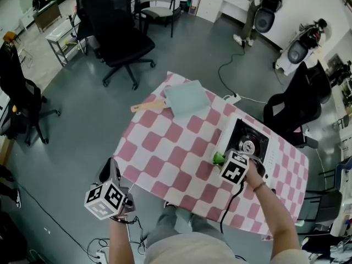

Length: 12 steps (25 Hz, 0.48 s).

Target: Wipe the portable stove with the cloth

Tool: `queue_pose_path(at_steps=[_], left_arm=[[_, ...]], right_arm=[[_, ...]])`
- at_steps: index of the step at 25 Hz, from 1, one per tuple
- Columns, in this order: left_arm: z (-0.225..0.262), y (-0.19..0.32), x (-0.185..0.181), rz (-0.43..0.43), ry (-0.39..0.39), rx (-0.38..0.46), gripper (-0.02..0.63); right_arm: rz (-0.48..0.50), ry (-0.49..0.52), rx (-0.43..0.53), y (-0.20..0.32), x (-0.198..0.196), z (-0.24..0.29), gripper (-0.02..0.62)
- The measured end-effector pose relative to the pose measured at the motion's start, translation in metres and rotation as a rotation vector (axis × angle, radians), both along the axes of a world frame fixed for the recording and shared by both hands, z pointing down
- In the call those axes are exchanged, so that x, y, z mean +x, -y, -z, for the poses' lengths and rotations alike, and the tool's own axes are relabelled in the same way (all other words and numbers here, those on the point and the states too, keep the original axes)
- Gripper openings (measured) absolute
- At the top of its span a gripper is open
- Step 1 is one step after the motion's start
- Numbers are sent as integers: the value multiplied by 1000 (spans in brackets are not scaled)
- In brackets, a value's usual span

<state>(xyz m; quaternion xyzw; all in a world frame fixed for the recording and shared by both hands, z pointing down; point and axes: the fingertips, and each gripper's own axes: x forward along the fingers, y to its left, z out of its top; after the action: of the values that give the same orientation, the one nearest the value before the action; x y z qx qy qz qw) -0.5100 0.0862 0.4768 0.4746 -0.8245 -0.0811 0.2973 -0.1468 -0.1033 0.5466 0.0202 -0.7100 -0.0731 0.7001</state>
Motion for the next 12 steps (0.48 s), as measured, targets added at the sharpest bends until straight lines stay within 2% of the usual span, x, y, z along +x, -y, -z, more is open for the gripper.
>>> queue_pose_path(at_steps=[6,9,12], left_arm=[[1,4,12,-22,6,-11,0],[4,10,21,-47,11,-17,0],[8,23,35,-86,19,-19,0]], right_arm=[[-23,64,-13,2,-1,3,87],[-63,143,-14,3,2,10,86],[-116,269,-32,4,3,25,86]])
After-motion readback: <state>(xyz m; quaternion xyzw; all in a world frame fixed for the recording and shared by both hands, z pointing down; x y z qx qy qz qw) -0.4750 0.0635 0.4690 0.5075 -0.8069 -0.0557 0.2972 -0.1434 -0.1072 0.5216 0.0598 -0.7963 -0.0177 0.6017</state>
